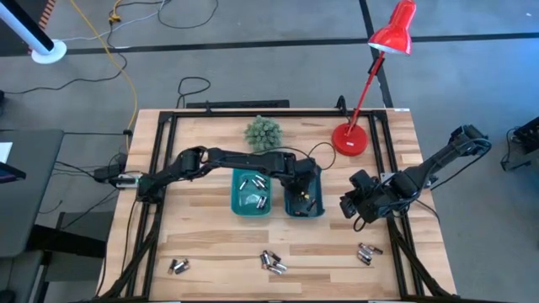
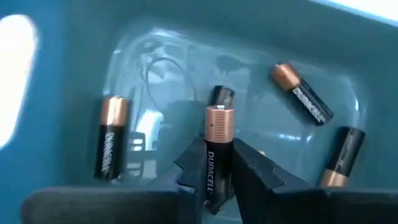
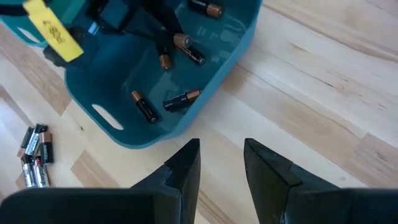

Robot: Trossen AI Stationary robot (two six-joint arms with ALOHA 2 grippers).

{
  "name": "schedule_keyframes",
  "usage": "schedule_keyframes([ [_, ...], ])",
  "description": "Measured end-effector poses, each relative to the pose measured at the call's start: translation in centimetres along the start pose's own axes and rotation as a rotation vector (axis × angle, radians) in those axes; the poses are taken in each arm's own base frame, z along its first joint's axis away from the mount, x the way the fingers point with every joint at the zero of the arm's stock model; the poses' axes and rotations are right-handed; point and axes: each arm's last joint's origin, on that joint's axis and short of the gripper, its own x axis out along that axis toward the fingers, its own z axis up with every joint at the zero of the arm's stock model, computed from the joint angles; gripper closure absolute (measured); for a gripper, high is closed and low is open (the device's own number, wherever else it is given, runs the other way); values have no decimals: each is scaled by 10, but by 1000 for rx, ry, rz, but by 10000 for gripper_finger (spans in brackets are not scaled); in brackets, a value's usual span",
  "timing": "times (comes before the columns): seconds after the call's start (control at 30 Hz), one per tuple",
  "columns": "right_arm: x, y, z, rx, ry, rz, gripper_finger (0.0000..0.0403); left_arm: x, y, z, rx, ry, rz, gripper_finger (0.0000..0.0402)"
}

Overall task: Sort batteries
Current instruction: Put the black battery into the blue bin

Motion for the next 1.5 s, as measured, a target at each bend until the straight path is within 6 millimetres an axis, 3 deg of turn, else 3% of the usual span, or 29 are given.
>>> schedule_keyframes([
  [0.63, 0, -2, 0, -18, 2, -15, 262, -1, -1, 3, 76, -27, -3, 277],
  [1.03, -1, -2, -1, -45, 5, -13, 262, -63, -6, 34, 34, -67, -7, 270],
  [1.3, -5, 0, -10, -90, 24, 21, 262, -83, -16, 24, -34, 28, 89, 282],
  [1.5, -9, 2, -17, -121, 38, 49, 262, -89, -49, 14, -40, 35, 152, 285],
])
